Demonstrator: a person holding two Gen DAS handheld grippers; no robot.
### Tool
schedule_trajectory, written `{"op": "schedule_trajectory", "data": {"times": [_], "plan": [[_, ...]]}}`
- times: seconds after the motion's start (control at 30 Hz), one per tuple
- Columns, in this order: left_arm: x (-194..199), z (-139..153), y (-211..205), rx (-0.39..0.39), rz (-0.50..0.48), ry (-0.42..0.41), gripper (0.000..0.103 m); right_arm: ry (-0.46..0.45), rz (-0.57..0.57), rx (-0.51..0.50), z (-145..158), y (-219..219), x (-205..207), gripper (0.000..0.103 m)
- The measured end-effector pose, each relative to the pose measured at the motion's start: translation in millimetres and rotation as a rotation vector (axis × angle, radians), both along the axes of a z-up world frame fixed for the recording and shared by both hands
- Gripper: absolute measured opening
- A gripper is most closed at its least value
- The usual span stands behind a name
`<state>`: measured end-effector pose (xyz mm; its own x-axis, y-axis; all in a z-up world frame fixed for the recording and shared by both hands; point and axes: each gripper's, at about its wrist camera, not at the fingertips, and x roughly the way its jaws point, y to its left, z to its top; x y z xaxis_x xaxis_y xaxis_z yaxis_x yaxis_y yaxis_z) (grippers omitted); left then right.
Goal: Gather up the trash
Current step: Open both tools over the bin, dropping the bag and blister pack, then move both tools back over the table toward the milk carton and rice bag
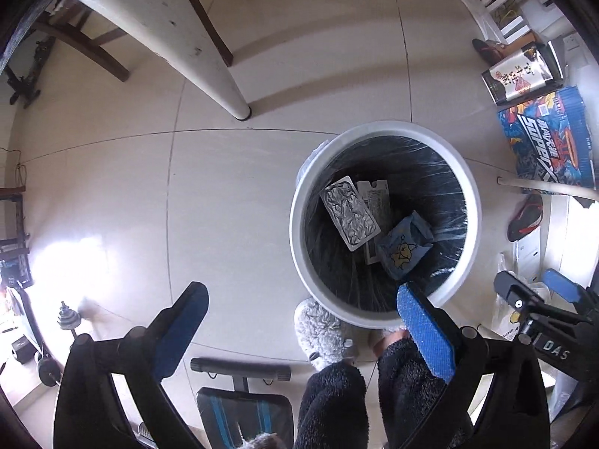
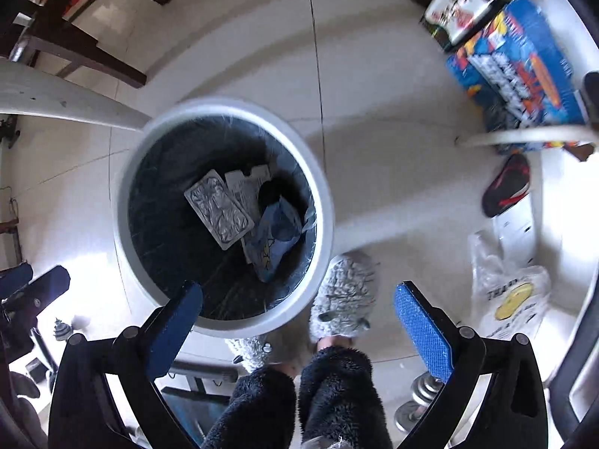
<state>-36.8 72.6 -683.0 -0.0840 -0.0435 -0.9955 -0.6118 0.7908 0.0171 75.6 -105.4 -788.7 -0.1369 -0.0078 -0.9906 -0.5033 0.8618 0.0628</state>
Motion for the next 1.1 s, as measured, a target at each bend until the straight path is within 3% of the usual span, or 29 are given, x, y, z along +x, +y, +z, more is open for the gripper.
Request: {"op": "schedule_trajectory", "data": {"times": [0.43, 0.73, 0.9, 1.1], "plan": [[-19.6, 123.6, -18.1, 0.030, -0.013, -0.019, 0.103, -0.044, -0.029, 0.030, 140.9, -16.6, -9.8, 0.103], [-27.7, 223.9, -33.1, 0.025, -0.038, -0.059, 0.103, -0.073, -0.042, 0.089, 280.2, -27.8, -18.6, 0.103], [-25.8, 290.6, -31.4, 0.037, -0.029, -0.128, 0.103, -0.078, -0.041, 0.114, 347.1, -29.7, -17.8, 0.103], [10.7, 380.7, -16.8, 0.174, -0.043, -0.247, 0.103, -0.120, -0.085, 0.195, 439.5, -27.5, 7.0, 0.103]]}}
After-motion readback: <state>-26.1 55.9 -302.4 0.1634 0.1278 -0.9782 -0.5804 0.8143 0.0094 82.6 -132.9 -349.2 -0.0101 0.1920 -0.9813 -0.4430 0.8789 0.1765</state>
